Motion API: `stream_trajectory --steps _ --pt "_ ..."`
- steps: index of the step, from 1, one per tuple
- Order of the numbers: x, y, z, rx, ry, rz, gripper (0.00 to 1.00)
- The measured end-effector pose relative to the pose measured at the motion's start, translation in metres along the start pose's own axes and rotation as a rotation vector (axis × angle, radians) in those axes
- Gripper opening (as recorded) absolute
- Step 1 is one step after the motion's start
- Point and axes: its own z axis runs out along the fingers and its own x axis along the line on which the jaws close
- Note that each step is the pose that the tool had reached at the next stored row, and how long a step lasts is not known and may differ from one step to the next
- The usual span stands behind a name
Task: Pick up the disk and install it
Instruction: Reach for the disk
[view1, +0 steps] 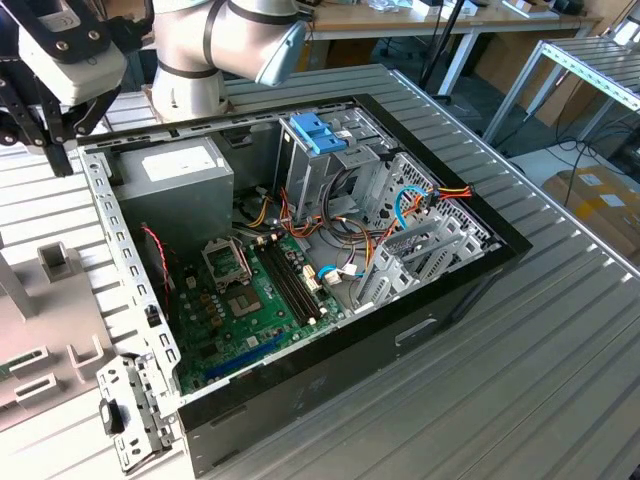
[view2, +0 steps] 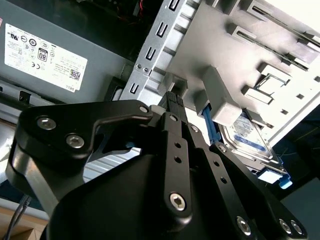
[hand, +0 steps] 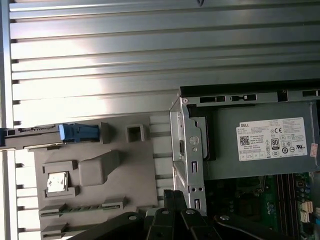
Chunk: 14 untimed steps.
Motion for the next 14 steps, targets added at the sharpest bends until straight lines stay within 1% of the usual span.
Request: stream_trajectory --steps 10,14 --pt "0.0094 -0.0007 -0.0003 0.0 -0.0001 0.0 0.11" --pt "0.0149 -0.0011 -0.0005 0.0 -0.0001 0.0 0.11"
